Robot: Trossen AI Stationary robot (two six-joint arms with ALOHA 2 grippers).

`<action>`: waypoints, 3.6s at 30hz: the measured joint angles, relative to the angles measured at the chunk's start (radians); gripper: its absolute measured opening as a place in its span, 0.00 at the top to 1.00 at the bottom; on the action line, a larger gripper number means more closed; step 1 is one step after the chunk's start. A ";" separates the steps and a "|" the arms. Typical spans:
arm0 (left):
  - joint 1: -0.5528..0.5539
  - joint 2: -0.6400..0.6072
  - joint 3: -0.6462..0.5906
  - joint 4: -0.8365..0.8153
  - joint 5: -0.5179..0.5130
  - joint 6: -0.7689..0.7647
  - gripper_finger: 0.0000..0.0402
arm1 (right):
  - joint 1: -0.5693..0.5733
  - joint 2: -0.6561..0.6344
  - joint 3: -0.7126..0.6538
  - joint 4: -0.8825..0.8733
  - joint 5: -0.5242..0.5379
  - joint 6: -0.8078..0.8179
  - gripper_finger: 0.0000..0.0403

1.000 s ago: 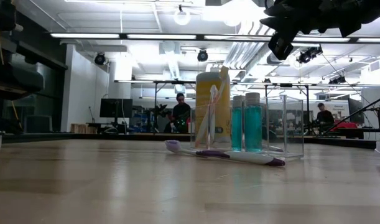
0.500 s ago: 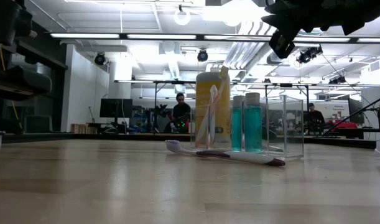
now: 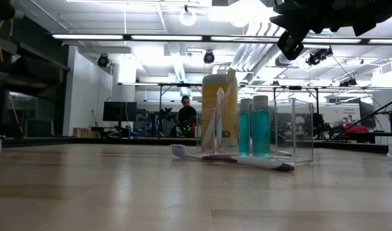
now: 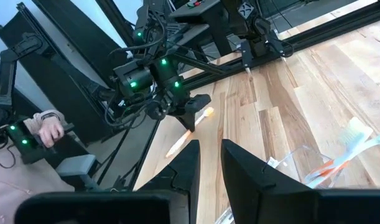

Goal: Pick & Place toothbrushing station
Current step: Put the orange toothbrush into the top compartment of the transparent organizer

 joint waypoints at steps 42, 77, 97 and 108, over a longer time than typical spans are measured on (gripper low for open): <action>0.156 -0.118 0.120 0.706 -0.566 1.765 0.99 | 0.235 0.252 0.001 0.452 0.029 0.230 0.86; 0.345 -0.118 0.122 0.822 -0.187 1.926 0.99 | 0.213 0.435 0.001 0.668 0.026 0.283 0.86; 0.414 -0.118 0.121 0.841 -0.051 1.907 0.99 | 0.180 0.435 0.002 0.677 0.025 0.282 0.86; 0.431 -0.118 0.122 0.846 -0.025 1.899 0.99 | 0.180 0.435 0.002 0.699 0.023 0.269 0.86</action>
